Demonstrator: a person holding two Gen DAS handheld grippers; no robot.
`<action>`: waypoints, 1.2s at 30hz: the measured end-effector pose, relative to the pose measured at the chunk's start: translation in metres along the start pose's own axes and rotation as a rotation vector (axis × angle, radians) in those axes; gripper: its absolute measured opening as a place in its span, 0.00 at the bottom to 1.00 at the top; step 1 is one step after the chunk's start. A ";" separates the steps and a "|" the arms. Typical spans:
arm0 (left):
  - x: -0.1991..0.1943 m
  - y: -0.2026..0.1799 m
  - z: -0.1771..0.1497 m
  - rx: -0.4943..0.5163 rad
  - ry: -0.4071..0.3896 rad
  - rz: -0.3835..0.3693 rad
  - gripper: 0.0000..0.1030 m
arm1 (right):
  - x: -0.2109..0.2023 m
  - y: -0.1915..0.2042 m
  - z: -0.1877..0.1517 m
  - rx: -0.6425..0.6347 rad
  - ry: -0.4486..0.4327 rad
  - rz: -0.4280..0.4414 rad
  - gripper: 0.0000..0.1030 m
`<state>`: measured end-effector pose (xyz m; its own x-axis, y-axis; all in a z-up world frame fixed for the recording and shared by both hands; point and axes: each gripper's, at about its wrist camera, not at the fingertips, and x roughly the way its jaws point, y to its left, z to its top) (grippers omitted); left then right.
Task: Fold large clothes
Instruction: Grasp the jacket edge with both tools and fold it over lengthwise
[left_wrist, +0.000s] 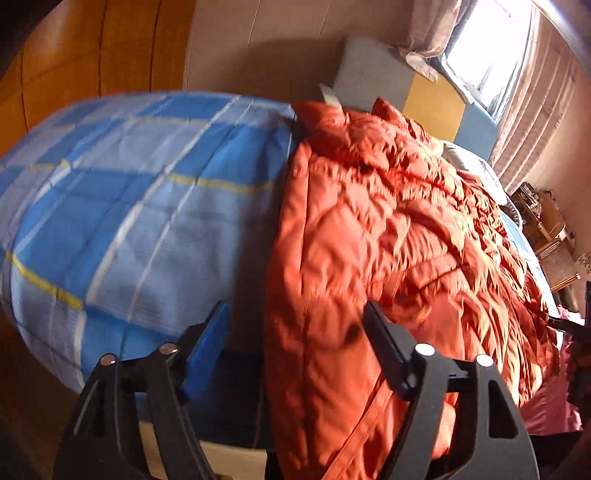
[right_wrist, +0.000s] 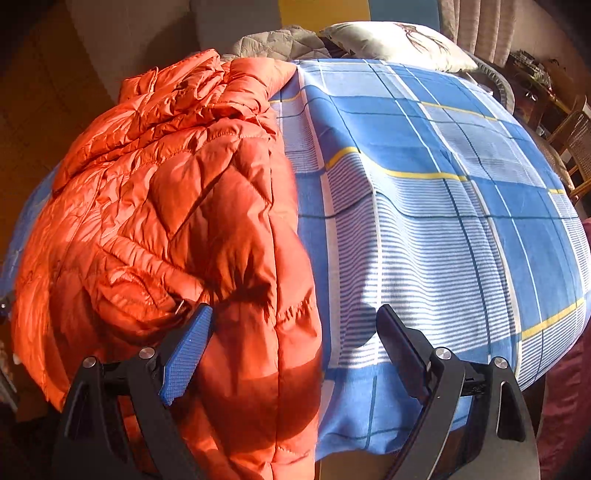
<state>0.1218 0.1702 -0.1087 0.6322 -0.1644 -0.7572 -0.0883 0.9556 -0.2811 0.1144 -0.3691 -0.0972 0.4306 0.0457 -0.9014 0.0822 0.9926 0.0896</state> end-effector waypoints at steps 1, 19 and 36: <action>0.001 0.001 -0.004 -0.010 0.013 -0.007 0.65 | -0.001 -0.002 -0.004 0.002 0.009 0.014 0.84; -0.017 -0.013 -0.005 0.066 0.012 -0.091 0.08 | -0.022 0.015 -0.016 -0.129 0.049 0.157 0.15; -0.078 0.004 -0.030 0.097 0.035 -0.187 0.06 | -0.074 0.012 -0.037 -0.262 0.114 0.160 0.10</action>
<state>0.0488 0.1791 -0.0687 0.6036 -0.3477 -0.7175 0.1039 0.9265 -0.3616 0.0502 -0.3563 -0.0450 0.3144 0.2009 -0.9278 -0.2188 0.9664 0.1351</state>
